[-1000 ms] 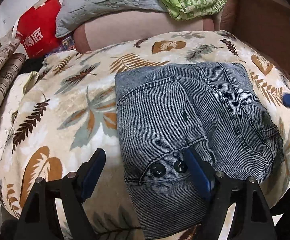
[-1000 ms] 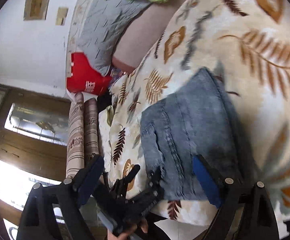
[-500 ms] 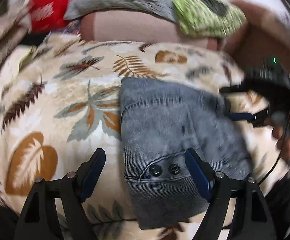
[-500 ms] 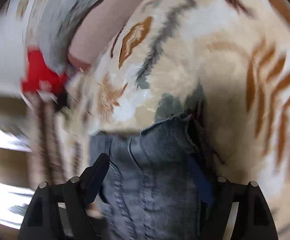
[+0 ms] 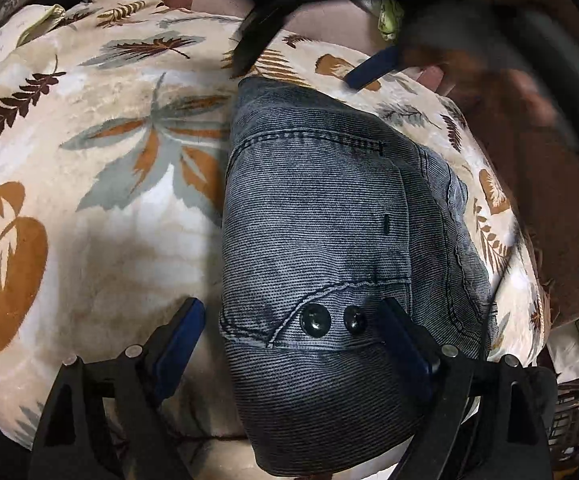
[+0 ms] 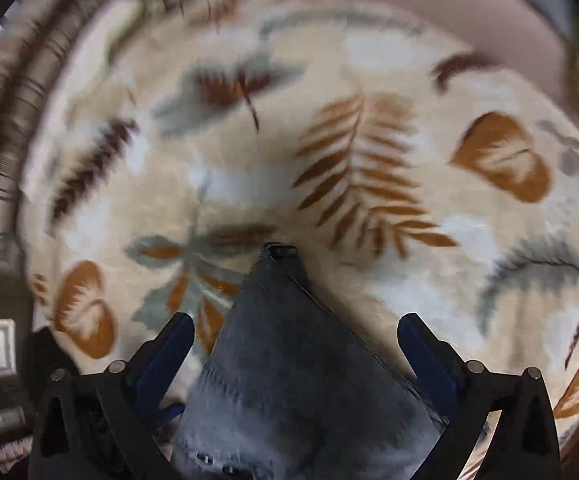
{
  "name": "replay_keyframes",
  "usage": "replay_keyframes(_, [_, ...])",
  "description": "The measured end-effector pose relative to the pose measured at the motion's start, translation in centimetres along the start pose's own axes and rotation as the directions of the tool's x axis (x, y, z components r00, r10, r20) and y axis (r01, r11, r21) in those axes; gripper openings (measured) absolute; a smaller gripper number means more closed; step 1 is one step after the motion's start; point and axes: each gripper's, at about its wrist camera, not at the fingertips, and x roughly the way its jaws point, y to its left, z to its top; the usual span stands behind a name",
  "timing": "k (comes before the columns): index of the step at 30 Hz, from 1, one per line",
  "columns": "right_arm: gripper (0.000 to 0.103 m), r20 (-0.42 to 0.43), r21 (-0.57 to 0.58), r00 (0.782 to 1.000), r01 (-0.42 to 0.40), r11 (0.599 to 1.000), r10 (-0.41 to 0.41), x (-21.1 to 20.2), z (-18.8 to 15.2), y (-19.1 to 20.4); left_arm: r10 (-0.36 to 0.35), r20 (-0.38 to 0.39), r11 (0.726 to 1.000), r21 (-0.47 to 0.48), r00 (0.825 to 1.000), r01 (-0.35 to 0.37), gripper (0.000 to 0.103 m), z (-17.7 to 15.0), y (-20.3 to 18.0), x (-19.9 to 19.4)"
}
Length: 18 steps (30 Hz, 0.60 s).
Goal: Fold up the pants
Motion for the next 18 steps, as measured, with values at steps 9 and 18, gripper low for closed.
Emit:
replay_keyframes(9, [0.036,-0.012,0.152,0.998,-0.052,0.987,0.055,3.3,0.0,-2.0,-0.021,0.01,1.0,0.003,1.0,0.021,0.089,0.0,0.0,0.1])
replay_keyframes(18, [0.06,0.304,0.266,0.952,-0.107,0.958,0.022,-4.9,-8.1,-5.6,-0.006,0.027,1.0,0.001,1.0,0.006,0.089,-0.3,0.3,-0.3])
